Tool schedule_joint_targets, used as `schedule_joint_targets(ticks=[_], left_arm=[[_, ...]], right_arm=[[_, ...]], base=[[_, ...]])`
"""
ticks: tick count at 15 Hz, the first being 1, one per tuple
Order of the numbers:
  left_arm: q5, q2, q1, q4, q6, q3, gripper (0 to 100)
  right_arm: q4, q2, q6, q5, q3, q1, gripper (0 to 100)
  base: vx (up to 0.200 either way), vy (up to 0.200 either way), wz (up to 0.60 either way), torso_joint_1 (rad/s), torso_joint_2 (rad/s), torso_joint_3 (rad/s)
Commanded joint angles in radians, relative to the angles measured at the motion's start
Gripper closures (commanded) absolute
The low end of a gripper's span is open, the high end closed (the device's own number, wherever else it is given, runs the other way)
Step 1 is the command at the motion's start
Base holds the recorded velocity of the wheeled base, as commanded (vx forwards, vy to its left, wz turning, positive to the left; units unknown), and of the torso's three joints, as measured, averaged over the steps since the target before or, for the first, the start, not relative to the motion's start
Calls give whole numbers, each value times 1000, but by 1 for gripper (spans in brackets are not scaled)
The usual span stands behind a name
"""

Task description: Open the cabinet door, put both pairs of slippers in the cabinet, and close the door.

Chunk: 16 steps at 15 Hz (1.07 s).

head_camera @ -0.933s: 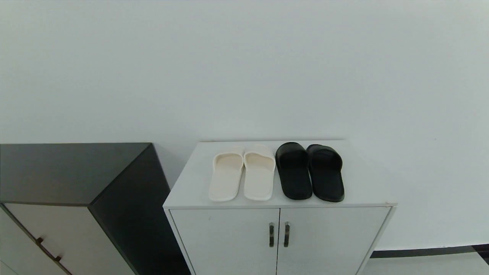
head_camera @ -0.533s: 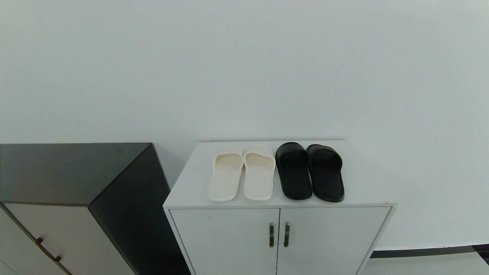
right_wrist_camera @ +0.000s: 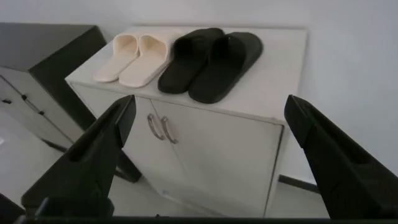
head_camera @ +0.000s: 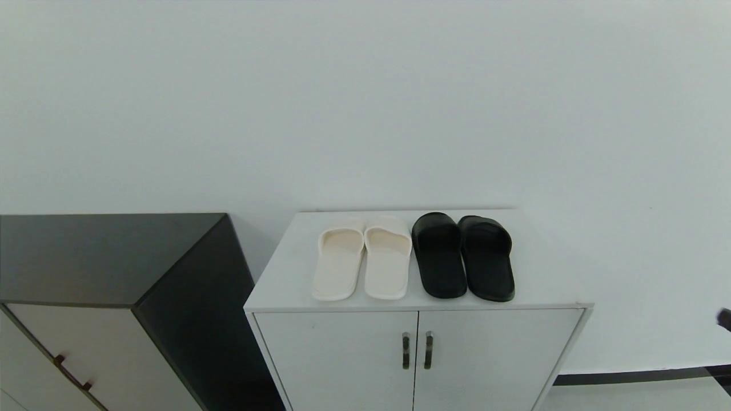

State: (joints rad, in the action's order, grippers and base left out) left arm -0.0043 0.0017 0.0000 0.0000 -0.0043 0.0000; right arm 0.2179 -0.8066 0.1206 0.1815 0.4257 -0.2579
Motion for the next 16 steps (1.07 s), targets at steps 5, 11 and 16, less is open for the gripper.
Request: schedule_joint_targets(ticks=[5, 11, 16], left_arm=[[0, 1, 0, 0, 0, 0, 100], [0, 1, 0, 0, -2, 0, 100], [0, 1, 0, 2, -2, 0, 100]], right_arm=[[75, -595, 212, -573, 334, -514, 0], [156, -882, 217, -755, 472, -541, 0], [316, -1076, 214, -807, 530, -485, 0]], base=[[0, 0, 0, 0, 0, 0], [0, 0, 0, 0, 0, 0], [0, 0, 0, 0, 0, 0]])
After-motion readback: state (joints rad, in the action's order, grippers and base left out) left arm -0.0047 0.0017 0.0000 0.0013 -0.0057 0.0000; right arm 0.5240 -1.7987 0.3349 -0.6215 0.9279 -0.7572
